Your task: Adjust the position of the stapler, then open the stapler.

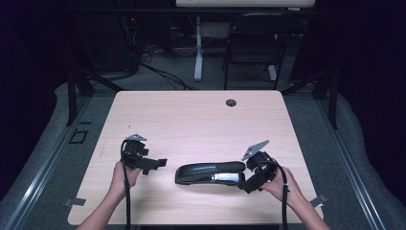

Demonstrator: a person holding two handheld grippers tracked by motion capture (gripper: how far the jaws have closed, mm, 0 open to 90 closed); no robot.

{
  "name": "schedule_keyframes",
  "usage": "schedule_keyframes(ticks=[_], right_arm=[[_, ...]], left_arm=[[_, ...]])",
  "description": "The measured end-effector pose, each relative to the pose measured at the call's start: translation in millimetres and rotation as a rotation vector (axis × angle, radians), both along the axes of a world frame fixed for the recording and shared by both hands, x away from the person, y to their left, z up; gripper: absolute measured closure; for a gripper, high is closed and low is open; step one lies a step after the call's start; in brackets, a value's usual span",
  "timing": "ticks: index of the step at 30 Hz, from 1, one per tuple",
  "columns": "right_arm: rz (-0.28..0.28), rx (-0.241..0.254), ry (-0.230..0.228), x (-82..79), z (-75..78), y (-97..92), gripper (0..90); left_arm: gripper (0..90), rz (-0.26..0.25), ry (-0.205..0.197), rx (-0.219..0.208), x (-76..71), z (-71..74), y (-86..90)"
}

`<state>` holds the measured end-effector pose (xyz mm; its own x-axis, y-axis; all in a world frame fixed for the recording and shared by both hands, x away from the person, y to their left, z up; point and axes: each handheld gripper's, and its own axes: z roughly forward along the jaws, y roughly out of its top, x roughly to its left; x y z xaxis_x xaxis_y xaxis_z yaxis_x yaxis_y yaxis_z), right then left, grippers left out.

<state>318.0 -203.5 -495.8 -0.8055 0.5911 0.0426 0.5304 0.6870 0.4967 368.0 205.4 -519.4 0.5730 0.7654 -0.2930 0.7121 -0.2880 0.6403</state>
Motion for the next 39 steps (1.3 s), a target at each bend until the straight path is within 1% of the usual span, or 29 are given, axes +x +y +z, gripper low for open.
schedule_keyframes(ticks=[2, 4, 6, 7, 9, 11, 13, 15, 16, 18, 20, 21, 23, 24, 25, 26, 27, 30, 31, 32, 34, 35, 36, 37, 38, 39], right_arm=[[-0.022, -0.009, 0.008, -4.2, -1.9, -5.9, 2.4], [-0.04, -0.006, 0.012, -7.5, -3.7, -11.5, 2.2], [-0.062, -0.009, 0.008, -9.6, -5.1, -15.7, 1.8], [-0.066, -0.002, 0.004, -9.9, -5.6, -17.2, 1.8], [-0.086, 0.002, 0.002, -10.5, -5.4, -17.8, 1.6], [-0.092, 0.01, 0.004, -10.4, -5.4, -17.6, 1.6], [-0.1, 0.002, 0.002, -11.7, -6.7, -16.8, 1.8], [-0.102, 0.006, 0.007, -13.5, -10.0, -17.0, 1.9], [-0.111, 0.003, 0.011, -14.8, -11.8, -17.1, 1.9], [-0.111, -0.005, 0.021, -16.5, -14.6, -17.5, 1.9], [-0.112, -0.007, 0.013, -16.5, -15.5, -18.1, 2.1], [-0.111, -0.01, 0.01, -16.0, -14.8, -18.7, 2.3], [-0.12, 0.003, 0.006, -15.5, -14.0, -19.6, 3.1], [-0.118, -0.002, 0.002, -15.2, -13.3, -20.3, 4.5], [-0.118, -0.002, 0.006, -15.0, -13.1, -20.3, 5.0], [-0.117, 0.0, 0.007, -14.6, -13.6, -19.5, 5.4], [-0.116, -0.007, 0.002, -14.2, -13.1, -18.8, 6.5], [-0.108, -0.002, -0.011, -13.8, -12.9, -17.1, 8.8], [-0.105, -0.003, -0.012, -13.9, -13.2, -17.4, 10.4], [-0.108, 0.006, -0.017, -14.5, -14.0, -17.4, 13.2], [-0.1, 0.005, -0.034, -14.9, -14.7, -17.7, 15.7], [-0.106, 0.012, -0.045, -15.4, -14.1, -17.8, 18.5], [-0.102, 0.029, -0.051, -15.5, -13.7, -18.1, 20.7], [-0.102, 0.029, -0.051, -15.5, -13.7, -18.1, 20.7], [-0.106, 0.026, -0.077, -16.4, -13.6, -17.2, 23.8], [-0.105, 0.023, -0.083, -16.4, -13.7, -16.9, 25.6]], left_arm=[[0.2, 0.0, 0.005, 0.002, 0.0, -0.4, -0.1], [0.2, 0.004, 0.007, 0.003, 0.1, -1.9, 0.0], [0.2, 0.009, 0.009, -0.002, 0.3, -3.0, -0.1], [0.2, 0.006, 0.013, -0.008, 0.4, -3.0, 0.0], [0.2, 0.009, 0.013, -0.012, 0.1, -3.6, -1.1], [0.2, 0.0, 0.013, -0.01, -0.3, -4.2, -1.5], [0.2, 0.002, 0.009, -0.007, -0.8, -5.2, -2.4], [0.2, 0.009, 0.005, -0.012, -0.9, -5.3, -2.6], [0.2, 0.012, -0.002, -0.008, -0.8, -5.1, -2.8], [0.1, 0.023, -0.012, -0.013, -1.8, -4.1, -4.0], [0.1, 0.026, -0.025, -0.014, -3.9, -1.7, -6.6], [0.1, 0.027, -0.035, -0.022, -5.5, -0.3, -8.4], [0.1, 0.025, -0.041, -0.041, -8.6, 2.6, -11.7], [0.1, 0.02, -0.044, -0.048, -10.6, 4.0, -13.0], [0.1, 0.021, -0.056, -0.049, -12.8, 5.0, -15.4], [0.1, 0.01, -0.064, -0.047, -14.9, 6.7, -17.1], [0.1, 0.005, -0.074, -0.047, -17.2, 8.4, -19.1], [0.1, -0.003, -0.112, -0.055, -24.7, 14.9, -25.5], [0.1, -0.002, -0.131, -0.056, -27.5, 17.1, -28.2], [0.1, -0.001, -0.144, -0.056, -30.5, 19.3, -31.2], [0.1, -0.009, -0.169, -0.058, -36.2, 22.9, -38.4], [0.1, -0.015, -0.19, -0.047, -39.3, 24.9, -42.7], [0.1, -0.026, -0.209, -0.039, -42.5, 27.2, -47.1], [0.4, -0.026, -0.209, -0.039, -42.5, 27.2, -47.1], [0.5, -0.045, -0.235, -0.029, -47.9, 30.3, -56.1], [0.7, -0.056, -0.244, -0.027, -50.3, 31.1, -59.9]])
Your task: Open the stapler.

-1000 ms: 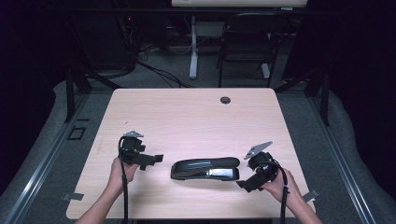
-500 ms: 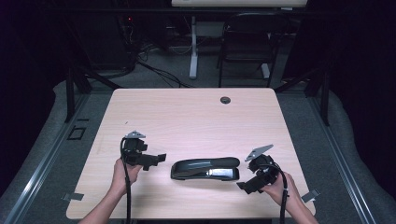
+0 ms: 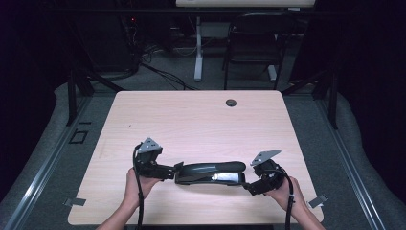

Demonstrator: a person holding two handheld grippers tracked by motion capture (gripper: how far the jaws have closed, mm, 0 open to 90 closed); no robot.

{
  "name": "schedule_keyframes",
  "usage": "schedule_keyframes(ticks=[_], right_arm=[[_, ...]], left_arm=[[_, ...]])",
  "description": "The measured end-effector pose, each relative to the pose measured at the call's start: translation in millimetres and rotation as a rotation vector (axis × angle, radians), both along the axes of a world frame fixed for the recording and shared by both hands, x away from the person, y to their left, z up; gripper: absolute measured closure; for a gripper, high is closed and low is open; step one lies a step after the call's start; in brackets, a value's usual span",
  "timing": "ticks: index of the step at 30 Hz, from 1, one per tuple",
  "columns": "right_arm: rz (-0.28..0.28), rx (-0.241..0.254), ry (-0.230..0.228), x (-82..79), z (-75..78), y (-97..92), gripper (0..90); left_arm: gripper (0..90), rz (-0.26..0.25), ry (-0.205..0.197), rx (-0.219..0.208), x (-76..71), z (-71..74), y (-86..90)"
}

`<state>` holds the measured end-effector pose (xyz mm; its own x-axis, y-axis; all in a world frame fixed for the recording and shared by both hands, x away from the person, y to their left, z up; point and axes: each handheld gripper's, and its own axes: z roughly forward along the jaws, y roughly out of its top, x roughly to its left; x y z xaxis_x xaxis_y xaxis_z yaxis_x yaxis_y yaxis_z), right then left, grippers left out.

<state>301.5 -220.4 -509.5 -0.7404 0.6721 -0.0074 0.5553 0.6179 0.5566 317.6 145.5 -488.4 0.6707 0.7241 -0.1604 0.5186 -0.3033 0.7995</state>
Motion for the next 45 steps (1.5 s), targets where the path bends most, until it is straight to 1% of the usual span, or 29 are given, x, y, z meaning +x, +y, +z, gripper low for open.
schedule_keyframes(ticks=[1, 2, 4, 6, 8, 10, 11, 13, 14, 15, 16, 18, 19, 20, 22, 23, 24, 25, 27, 28, 30, 32, 33, 34, 35, 37, 41, 42, 45], right_arm=[[-0.002, 0.007, -0.009, -0.3, -0.4, -0.1, 30.2], [-0.002, 0.015, -0.011, -0.1, -1.2, -0.2, 31.7], [-0.012, 0.02, -0.016, 0.5, -4.2, 0.5, 33.9], [-0.01, 0.008, -0.019, 1.7, -8.2, 2.1, 35.0], [-0.007, -0.002, -0.006, 2.8, -12.1, 4.3, 36.7], [-0.009, -0.017, -0.013, 3.0, -15.5, 6.9, 39.1], [-0.009, -0.026, -0.011, 3.4, -17.3, 8.1, 39.6], [-0.013, -0.029, -0.014, 3.3, -20.3, 9.4, 40.4], [-0.013, -0.029, -0.014, 3.3, -20.3, 9.4, 40.4], [-0.015, -0.033, -0.015, 3.4, -21.8, 10.2, 41.1], [-0.024, -0.049, -0.02, 2.9, -23.1, 11.9, 43.2], [-0.034, -0.036, -0.027, 2.3, -23.6, 11.6, 46.6], [-0.033, -0.032, -0.026, 2.4, -24.0, 11.0, 49.5], [-0.035, -0.015, -0.019, 3.0, -25.7, 10.7, 53.5], [-0.031, -0.007, -0.008, 5.0, -28.4, 10.8, 58.5], [-0.028, -0.017, -0.011, 6.1, -29.7, 11.2, 60.6], [-0.028, -0.016, -0.013, 7.1, -31.3, 12.2, 61.7], [-0.023, -0.019, -0.003, 8.0, -32.6, 13.1, 63.2], [-0.014, -0.02, -0.018, 7.9, -34.6, 15.8, 65.6], [-0.011, -0.017, -0.014, 7.7, -34.8, 16.8, 67.0], [-0.004, -0.011, -0.017, 7.3, -35.9, 18.5, 69.7], [0.005, -0.011, -0.017, 6.9, -36.3, 20.3, 73.2], [0.012, -0.017, -0.025, 7.0, -36.0, 20.3, 75.6], [0.015, -0.011, -0.024, 6.7, -36.3, 21.4, 77.9], [0.016, -0.013, -0.023, 6.3, -36.4, 22.2, 80.5], [0.023, -0.016, -0.026, 6.9, -37.5, 23.3, 84.0], [0.021, -0.021, -0.032, 7.5, -39.0, 23.3, 85.8], [0.017, -0.018, -0.032, 7.6, -39.2, 23.1, 85.7], [0.01, -0.011, -0.034, 7.1, -39.6, 22.8, 85.7]], left_arm=[[1.5, -0.016, 0.0, 0.002, -2.1, 0.5, -3.5], [3.3, -0.016, 0.0, 0.002, -2.1, 0.5, -3.5], [8.8, -0.045, 0.008, 0.007, -6.7, -0.3, -10.9], [11.7, -0.051, 0.007, 0.012, -8.6, -1.2, -14.5], [15.1, -0.055, 0.003, 0.012, -9.3, -1.4, -16.2], [15.5, -0.06, -0.001, 0.014, -10.3, -1.3, -19.8], [15.5, -0.078, 0.004, 0.005, -11.2, -2.5, -23.8], [15.9, -0.111, 0.017, 0.02, -12.2, -4.7, -29.7], [16.6, -0.111, 0.017, 0.02, -12.2, -4.7, -29.7], [16.6, -0.133, 0.024, 0.03, -12.8, -6.2, -34.0], [19.7, -0.151, 0.024, 0.035, -14.0, -8.0, -40.3], [24.6, -0.173, 0.018, 0.042, -14.9, -8.4, -45.9], [27.4, -0.173, 0.018, 0.042, -14.9, -8.4, -45.9], [29.2, -0.185, 0.018, 0.047, -16.4, -9.7, -51.5], [33.7, -0.2, 0.016, 0.04, -18.2, -12.1, -56.2], [35.5, -0.209, 0.016, 0.052, -18.6, -12.8, -58.0], [37.4, -0.211, 0.013, 0.049, -19.2, -14.2, -60.1], [40.4, -0.216, 0.015, 0.056, -19.4, -14.6, -61.7], [42.7, -0.218, 0.012, 0.061, -19.6, -16.4, -65.1], [44.4, -0.221, 0.012, 0.065, -20.3, -17.7, -67.3], [49.0, -0.24, 0.0, 0.079, -22.4, -19.5, -71.6], [55.1, -0.261, 0.002, 0.078, -24.2, -21.4, -75.6], [56.7, -0.273, -0.001, 0.089, -25.1, -22.3, -78.2], [59.2, -0.273, -0.001, 0.089, -25.1, -22.3, -78.2], [62.2, -0.289, -0.01, 0.105, -26.9, -24.4, -83.6], [66.6, -0.304, -0.005, 0.118, -27.8, -26.8, -89.0], [80.4, -0.345, 0.005, 0.153, -29.6, -31.1, -99.8], [83.5, -0.342, -0.001, 0.157, -29.9, -32.2, -102.0], [90.0, -0.336, 0.006, 0.163, -29.8, -35.6, -107.4]])
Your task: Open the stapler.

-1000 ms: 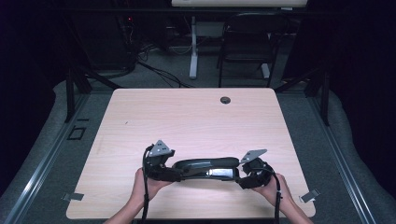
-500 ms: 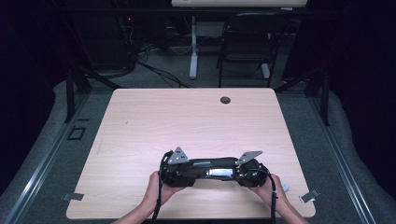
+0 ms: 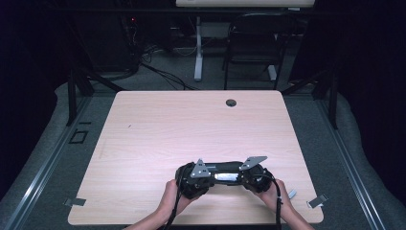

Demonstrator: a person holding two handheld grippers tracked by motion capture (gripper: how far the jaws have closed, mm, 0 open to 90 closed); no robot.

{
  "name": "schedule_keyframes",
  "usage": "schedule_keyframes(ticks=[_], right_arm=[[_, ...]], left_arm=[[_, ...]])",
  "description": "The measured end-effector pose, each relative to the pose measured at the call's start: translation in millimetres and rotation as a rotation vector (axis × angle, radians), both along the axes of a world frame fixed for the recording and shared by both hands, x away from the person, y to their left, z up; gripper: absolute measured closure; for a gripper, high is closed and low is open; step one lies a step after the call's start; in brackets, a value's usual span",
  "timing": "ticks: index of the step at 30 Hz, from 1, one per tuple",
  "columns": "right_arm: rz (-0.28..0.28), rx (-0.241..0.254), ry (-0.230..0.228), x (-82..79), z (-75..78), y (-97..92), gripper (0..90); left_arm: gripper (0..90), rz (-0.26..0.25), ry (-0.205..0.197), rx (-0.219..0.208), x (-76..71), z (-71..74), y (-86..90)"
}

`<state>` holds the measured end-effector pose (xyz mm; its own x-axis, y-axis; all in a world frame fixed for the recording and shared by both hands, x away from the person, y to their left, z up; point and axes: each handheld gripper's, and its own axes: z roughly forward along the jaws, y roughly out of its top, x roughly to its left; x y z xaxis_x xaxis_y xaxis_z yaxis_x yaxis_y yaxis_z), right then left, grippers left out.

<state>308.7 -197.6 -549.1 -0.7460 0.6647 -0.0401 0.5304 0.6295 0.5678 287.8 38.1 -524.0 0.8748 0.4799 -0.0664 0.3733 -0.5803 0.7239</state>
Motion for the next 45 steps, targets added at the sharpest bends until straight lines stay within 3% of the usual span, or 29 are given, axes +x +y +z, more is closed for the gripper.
schedule_keyframes(ticks=[4, 8, 13, 14, 18, 20, 22, 25, 31, 36, 42, 45], right_arm=[[0.0, 0.011, -0.001, 0.8, -0.8, -1.1, 84.3], [-0.014, 0.007, -0.004, 0.6, -0.6, -1.7, 80.3], [-0.011, 0.024, -0.007, 0.0, -1.7, -2.7, 83.0], [-0.002, 0.003, -0.009, -0.2, -0.9, -2.5, 83.7], [0.0, 0.006, -0.02, -1.0, -1.6, -1.7, 84.8], [0.018, 0.032, -0.041, -1.7, -4.0, -1.4, 87.8], [0.017, 0.024, -0.049, -2.2, -4.1, -1.2, 88.3], [0.025, 0.024, -0.086, -4.8, -6.4, 0.2, 90.0], [0.02, 0.03, -0.135, -9.0, -9.9, 1.0, 90.0], [0.015, 0.041, -0.161, -10.7, -12.1, 1.5, 90.0], [0.004, 0.035, -0.161, -12.5, -12.2, 1.8, 90.0], [0.007, 0.039, -0.18, -13.7, -13.5, 1.5, 90.0]], left_arm=[[90.0, 0.022, -0.016, 0.016, -1.1, -5.0, -7.1], [90.0, 0.082, -0.017, -0.002, -4.6, -12.3, -15.2], [90.0, 0.131, -0.043, -0.005, -12.3, -20.5, -25.5], [90.0, 0.141, -0.044, -0.008, -12.7, -22.3, -27.5], [90.0, 0.183, -0.032, -0.049, -10.0, -27.1, -31.8], [90.0, 0.215, -0.018, -0.077, -10.2, -32.8, -34.0], [90.0, 0.217, -0.018, -0.075, -10.2, -33.4, -34.7], [90.0, 0.235, -0.058, -0.08, -10.1, -35.7, -38.0], [90.0, 0.269, -0.103, -0.077, -11.1, -38.7, -42.8], [90.0, 0.288, -0.13, -0.072, -8.9, -37.8, -43.7], [90.0, 0.302, -0.216, -0.085, -13.9, -39.5, -51.2], [90.0, 0.305, -0.23, -0.087, -14.1, -40.9, -53.5]])
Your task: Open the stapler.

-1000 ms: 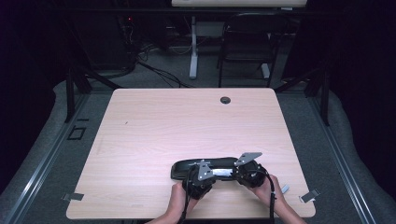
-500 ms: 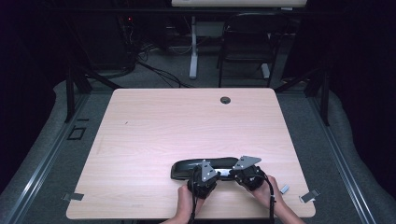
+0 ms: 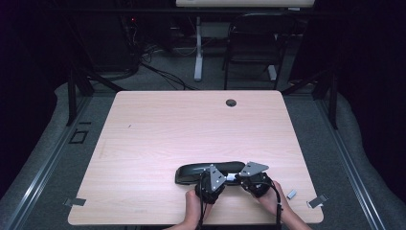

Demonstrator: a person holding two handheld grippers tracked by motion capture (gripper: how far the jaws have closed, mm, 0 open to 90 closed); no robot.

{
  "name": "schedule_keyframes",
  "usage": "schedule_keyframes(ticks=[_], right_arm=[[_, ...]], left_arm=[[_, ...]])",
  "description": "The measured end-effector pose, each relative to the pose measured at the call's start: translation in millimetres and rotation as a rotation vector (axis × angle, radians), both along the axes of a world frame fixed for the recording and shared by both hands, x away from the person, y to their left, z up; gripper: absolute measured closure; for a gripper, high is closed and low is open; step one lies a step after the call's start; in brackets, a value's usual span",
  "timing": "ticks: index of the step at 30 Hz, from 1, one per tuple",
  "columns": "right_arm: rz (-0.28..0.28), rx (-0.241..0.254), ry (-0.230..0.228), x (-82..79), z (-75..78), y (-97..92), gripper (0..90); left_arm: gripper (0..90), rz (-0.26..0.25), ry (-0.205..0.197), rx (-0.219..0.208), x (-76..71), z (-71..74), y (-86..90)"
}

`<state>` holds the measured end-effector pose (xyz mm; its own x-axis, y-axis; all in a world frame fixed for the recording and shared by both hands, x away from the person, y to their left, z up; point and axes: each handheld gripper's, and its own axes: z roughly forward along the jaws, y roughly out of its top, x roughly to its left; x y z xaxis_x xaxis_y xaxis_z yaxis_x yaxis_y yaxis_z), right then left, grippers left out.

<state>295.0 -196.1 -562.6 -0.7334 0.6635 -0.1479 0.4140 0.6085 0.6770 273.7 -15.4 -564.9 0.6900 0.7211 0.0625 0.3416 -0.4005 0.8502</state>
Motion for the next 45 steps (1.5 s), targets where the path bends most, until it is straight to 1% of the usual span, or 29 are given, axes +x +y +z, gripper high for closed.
schedule_keyframes(ticks=[1, 2, 3, 5, 7, 8, 9, 10, 12, 14, 15, 16, 17, 19, 20, 21, 22, 24, 26, 27, 28, 31, 33, 34, 37, 40, 41, 43, 45], right_arm=[[-0.009, 0.012, -0.009, -0.9, -1.2, 0.1, 90.0], [-0.009, 0.013, -0.01, -0.8, -1.4, 0.3, 90.0], [-0.012, 0.018, -0.004, -0.8, -1.4, 0.4, 90.0], [-0.017, 0.026, -0.004, -0.4, -1.7, 1.0, 90.0], [-0.018, 0.021, 0.004, -0.4, -1.1, 1.0, 90.0], [-0.021, 0.029, 0.007, -0.1, -1.4, 1.1, 90.0], [-0.021, 0.028, 0.01, 0.2, -1.1, 0.8, 90.0], [-0.014, 0.025, 0.012, 0.8, -0.7, 0.4, 90.0], [-0.013, 0.028, 0.014, 1.6, -0.6, 0.4, 90.0], [-0.013, 0.027, 0.014, 1.4, -0.5, 0.5, 90.0], [-0.012, 0.015, 0.012, 0.3, -0.2, 0.9, 90.0], [-0.012, 0.018, 0.01, 0.2, -0.5, 0.8, 90.0], [-0.014, 0.027, 0.01, 0.2, -1.0, 0.7, 90.0], [-0.013, 0.028, 0.009, 0.3, -1.1, 0.4, 90.0], [-0.008, 0.029, 0.004, 0.5, -1.4, -0.3, 90.0], [-0.011, 0.033, 0.003, 0.0, -1.8, -0.9, 90.0], [-0.01, 0.029, -0.002, -0.5, -1.9, -0.6, 90.0], [-0.013, 0.03, -0.008, -1.4, -2.4, 0.3, 90.0], [-0.011, 0.023, -0.006, -1.7, -2.0, 0.4, 90.0], [-0.004, 0.027, -0.007, -1.3, -2.3, 0.6, 90.0], [-0.01, 0.034, -0.01, -1.6, -2.8, 1.0, 90.0], [-0.021, 0.033, -0.004, -2.3, -2.6, 0.9, 90.0], [-0.026, 0.043, -0.001, -2.4, -2.9, 0.5, 90.0], [-0.027, 0.047, -0.003, -2.4, -3.2, 0.4, 90.0], [-0.02, 0.047, -0.01, -2.2, -3.6, 0.2, 90.0], [-0.025, 0.048, -0.009, -1.8, -3.7, -0.4, 90.0], [-0.028, 0.05, -0.009, -2.0, -3.8, -0.1, 90.0], [-0.032, 0.049, -0.008, -2.5, -3.6, 0.6, 90.0], [-0.035, 0.048, -0.007, -2.8, -3.6, 1.2, 90.0]], left_arm=[[90.0, 0.002, -0.001, -0.001, 0.5, -0.6, -0.9], [90.0, 0.015, -0.002, -0.005, 1.7, -2.6, -2.7], [90.0, 0.015, -0.002, -0.005, 1.7, -2.6, -2.7], [90.0, 0.033, -0.001, -0.019, 2.0, -4.5, -4.3], [90.0, 0.034, -0.001, -0.021, 1.7, -4.7, -4.6], [90.0, 0.036, -0.017, -0.02, 0.4, -5.2, -5.0], [90.0, 0.036, -0.017, -0.02, 0.4, -5.2, -5.0], [90.0, 0.034, -0.029, -0.025, -0.5, -5.6, -6.4], [90.0, 0.031, -0.031, -0.023, -0.5, -5.5, -6.8], [90.0, 0.037, -0.02, -0.039, -0.1, -6.1, -6.9], [90.0, 0.046, -0.017, -0.044, -0.1, -6.5, -6.8], [90.0, 0.065, -0.021, -0.051, -0.5, -8.1, -6.3], [90.0, 0.065, -0.021, -0.051, -0.5, -8.1, -6.3], [90.0, 0.089, -0.018, -0.063, -0.4, -9.8, -6.0], [90.0, 0.097, -0.011, -0.074, 0.5, -10.6, -6.1], [90.0, 0.104, 0.0, -0.075, 1.5, -10.9, -5.8], [90.0, 0.117, 0.012, -0.101, 2.5, -12.3, -5.9], [90.0, 0.121, 0.01, -0.105, 2.6, -12.7, -6.7], [90.0, 0.121, 0.02, -0.12, 3.9, -12.7, -9.6], [90.0, 0.121, 0.02, -0.12, 3.9, -12.7, -9.6], [90.0, 0.119, 0.02, -0.122, 4.2, -12.6, -10.9], [90.0, 0.107, 0.023, -0.134, 4.0, -11.2, -18.0], [90.0, 0.105, 0.02, -0.131, 4.3, -11.1, -19.3], [90.0, 0.106, 0.024, -0.146, 4.5, -11.4, -20.7], [90.0, 0.104, 0.015, -0.163, 3.8, -12.6, -23.4], [90.0, 0.102, 0.011, -0.163, 3.5, -12.5, -26.2], [90.0, 0.103, 0.023, -0.183, 4.4, -12.0, -26.8], [90.0, 0.108, 0.031, -0.191, 4.8, -11.5, -26.6], [90.0, 0.118, -0.011, -0.217, 4.0, -7.4, -25.0]])
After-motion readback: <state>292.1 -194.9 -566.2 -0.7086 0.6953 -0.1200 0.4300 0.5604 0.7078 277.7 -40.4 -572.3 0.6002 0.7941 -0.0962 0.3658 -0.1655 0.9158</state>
